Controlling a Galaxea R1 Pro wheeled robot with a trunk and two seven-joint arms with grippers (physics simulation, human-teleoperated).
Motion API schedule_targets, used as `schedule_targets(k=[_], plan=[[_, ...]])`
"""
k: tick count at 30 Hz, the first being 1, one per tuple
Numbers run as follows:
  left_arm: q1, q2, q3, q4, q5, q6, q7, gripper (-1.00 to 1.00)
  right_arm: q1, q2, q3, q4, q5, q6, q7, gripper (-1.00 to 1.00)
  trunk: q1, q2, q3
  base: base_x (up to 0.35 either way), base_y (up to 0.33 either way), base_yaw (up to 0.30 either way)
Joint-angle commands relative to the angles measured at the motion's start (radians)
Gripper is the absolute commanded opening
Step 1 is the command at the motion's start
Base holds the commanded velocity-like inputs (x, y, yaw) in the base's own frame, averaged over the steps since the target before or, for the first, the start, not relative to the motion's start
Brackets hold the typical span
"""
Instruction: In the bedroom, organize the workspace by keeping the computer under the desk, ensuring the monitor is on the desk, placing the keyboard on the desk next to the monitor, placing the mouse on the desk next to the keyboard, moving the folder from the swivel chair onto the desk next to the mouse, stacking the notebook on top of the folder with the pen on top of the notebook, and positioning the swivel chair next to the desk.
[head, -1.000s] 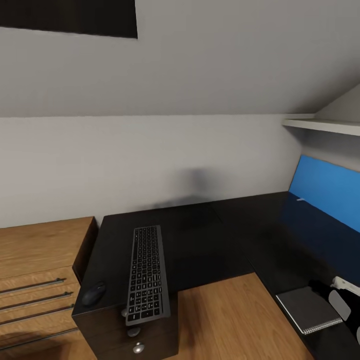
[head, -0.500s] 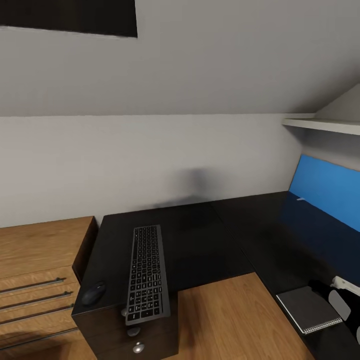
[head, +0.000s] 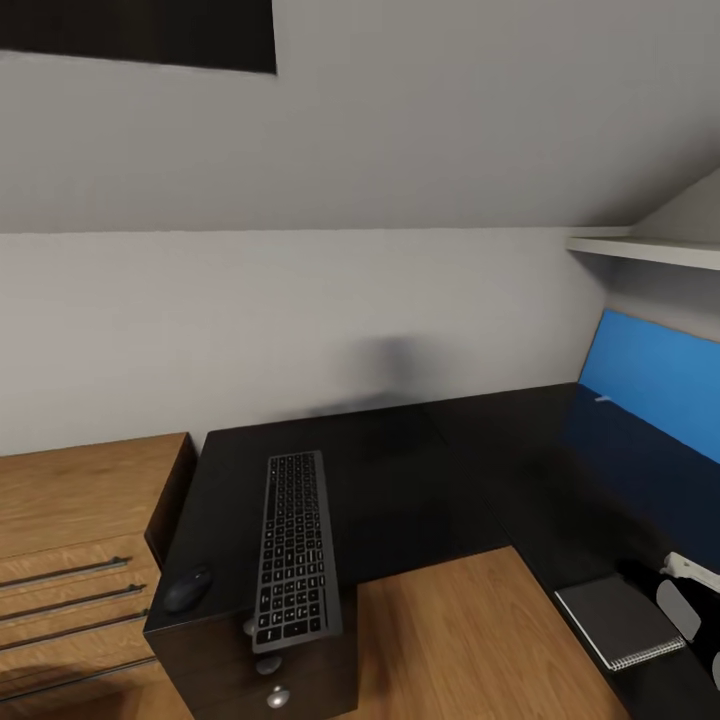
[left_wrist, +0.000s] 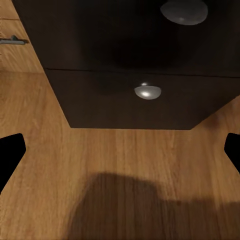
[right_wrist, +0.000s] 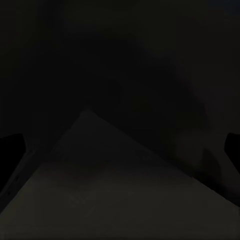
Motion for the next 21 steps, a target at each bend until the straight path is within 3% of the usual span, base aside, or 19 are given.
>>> schedule_targets(k=[1, 11, 21], plan=[[-0.001, 0.001, -0.009, 0.001, 0.002, -0.003, 0.008, 1.00, 0.000, 0.000, 0.000, -0.002, -0.010, 0.004, -0.005, 1.00, 0.000, -0.001, -0.001, 0.158, 0.079, 0.000], [-0.001, 0.000, -0.011, 0.002, -0.002, -0.003, 0.005, 1.00, 0.000, 0.000, 0.000, -0.003, -0.010, 0.000, -0.003, 1.00, 0.000, -0.001, -0.001, 0.033, 0.015, 0.000], [-0.001, 0.002, -0.009, 0.001, 0.000, -0.003, 0.007, 1.00, 0.000, -0.001, -0.008, -0.006, -0.010, -0.040, 0.057, 1.00, 0.000, -0.001, -0.001, 0.000, 0.000, 0.000]])
